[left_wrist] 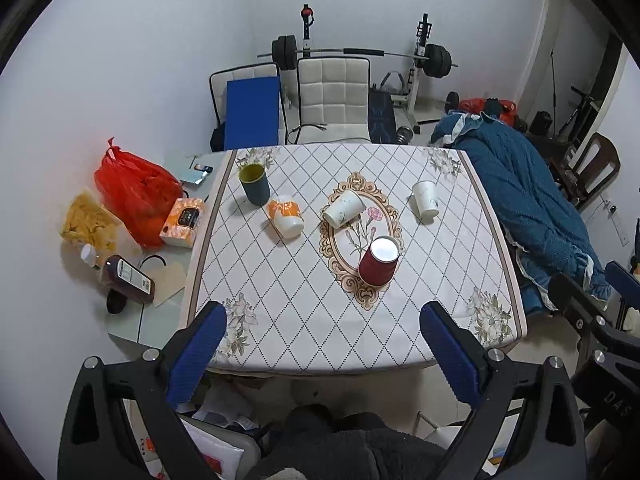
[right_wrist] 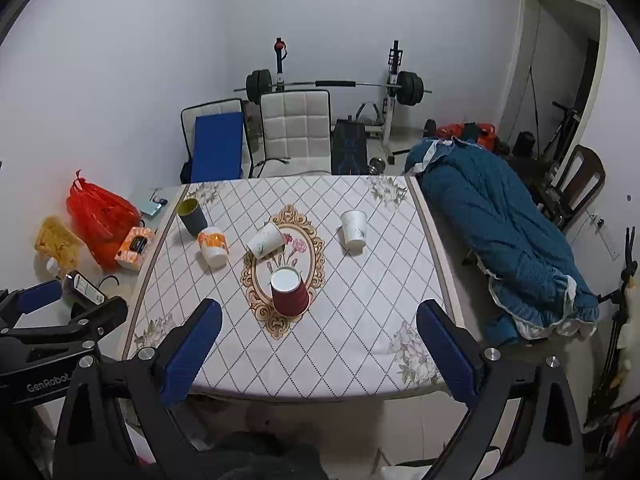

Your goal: Flip cup upside down

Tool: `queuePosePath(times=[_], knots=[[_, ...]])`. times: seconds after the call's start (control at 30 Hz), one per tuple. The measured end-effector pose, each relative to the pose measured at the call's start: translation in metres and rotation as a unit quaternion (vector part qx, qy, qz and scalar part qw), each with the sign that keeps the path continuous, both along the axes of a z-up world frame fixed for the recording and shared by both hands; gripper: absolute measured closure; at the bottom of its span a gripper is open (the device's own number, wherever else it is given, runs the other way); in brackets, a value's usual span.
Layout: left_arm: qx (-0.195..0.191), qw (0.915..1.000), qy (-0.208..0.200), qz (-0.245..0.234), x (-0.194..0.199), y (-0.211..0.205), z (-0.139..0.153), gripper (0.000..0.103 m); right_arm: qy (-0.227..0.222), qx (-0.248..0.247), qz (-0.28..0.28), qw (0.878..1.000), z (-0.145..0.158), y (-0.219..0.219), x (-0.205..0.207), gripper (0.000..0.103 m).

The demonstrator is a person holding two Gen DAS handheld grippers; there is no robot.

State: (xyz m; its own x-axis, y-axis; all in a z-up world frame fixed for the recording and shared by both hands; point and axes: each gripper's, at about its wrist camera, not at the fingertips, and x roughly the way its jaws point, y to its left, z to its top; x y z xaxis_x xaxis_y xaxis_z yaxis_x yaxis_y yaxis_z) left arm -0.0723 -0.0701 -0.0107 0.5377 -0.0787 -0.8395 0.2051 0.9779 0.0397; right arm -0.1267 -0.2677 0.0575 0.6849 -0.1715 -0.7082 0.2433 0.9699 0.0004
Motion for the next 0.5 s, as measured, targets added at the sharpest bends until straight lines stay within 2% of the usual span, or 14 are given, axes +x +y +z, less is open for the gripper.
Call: queuePosePath(times=[0.5], knots=[[-0.002,1.0000,-0.003,0.002,-0.014,0.006,0.010,0.004,0.000,0.003,0.003,1.000,0.018,-0.002,-0.009,0.003]])
